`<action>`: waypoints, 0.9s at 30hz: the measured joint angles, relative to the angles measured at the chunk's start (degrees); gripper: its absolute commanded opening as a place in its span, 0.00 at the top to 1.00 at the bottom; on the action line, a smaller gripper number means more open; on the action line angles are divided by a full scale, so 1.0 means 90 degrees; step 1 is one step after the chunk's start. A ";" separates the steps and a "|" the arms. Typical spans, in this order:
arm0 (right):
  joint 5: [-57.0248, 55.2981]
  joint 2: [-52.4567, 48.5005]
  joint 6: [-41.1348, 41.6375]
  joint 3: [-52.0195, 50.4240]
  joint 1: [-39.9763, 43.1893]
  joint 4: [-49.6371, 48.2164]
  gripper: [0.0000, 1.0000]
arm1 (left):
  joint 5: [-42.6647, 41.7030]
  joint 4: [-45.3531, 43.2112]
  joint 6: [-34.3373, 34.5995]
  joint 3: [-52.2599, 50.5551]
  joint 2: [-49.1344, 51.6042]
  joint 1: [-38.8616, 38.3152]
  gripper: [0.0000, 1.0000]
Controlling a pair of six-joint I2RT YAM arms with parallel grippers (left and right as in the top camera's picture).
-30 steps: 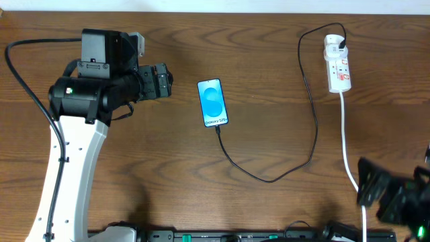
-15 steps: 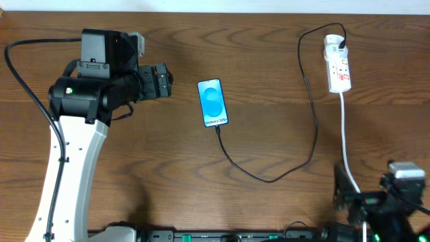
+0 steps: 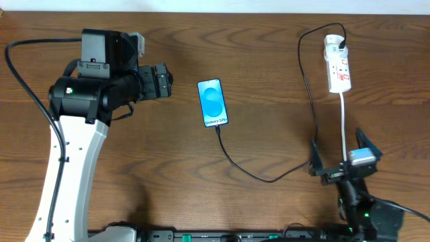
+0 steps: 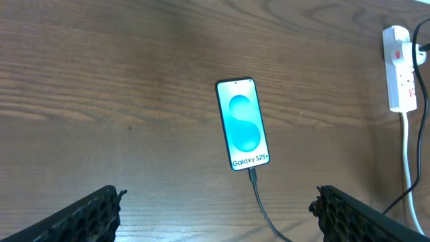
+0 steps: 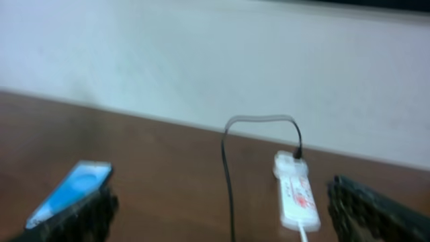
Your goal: Plug charger to phone and switch on socket
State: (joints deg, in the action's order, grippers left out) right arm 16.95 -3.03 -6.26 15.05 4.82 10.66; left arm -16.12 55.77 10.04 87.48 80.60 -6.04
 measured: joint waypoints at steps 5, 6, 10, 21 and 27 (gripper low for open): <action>0.0002 0.0243 -0.0007 -0.1185 -0.0219 -0.1273 0.01 | 0.0000 -0.0002 0.0000 0.0000 0.0000 0.0000 0.07; 0.0002 0.0245 -0.0005 -0.1360 -0.0253 -0.1472 0.01 | 0.0000 -0.0002 0.0000 0.0000 0.0000 0.0000 0.07; 0.0007 0.0248 -0.0007 -0.1632 -0.0398 -0.1435 0.01 | -0.0002 0.0000 0.0000 0.0000 0.0000 0.0000 0.07; -0.0002 0.0255 0.0148 -0.1630 -0.0420 -0.0889 0.01 | -0.0002 0.0000 0.0002 0.0000 0.0000 0.0000 0.07; -0.0002 0.0255 0.0165 -0.1630 -0.0420 -0.0889 0.01 | -0.0002 -0.0002 0.0000 0.0000 0.0000 0.0000 0.07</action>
State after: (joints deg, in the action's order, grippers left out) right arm 16.93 -0.73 -4.78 0.38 1.04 2.66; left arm -16.14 55.75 10.04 87.48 80.60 -6.04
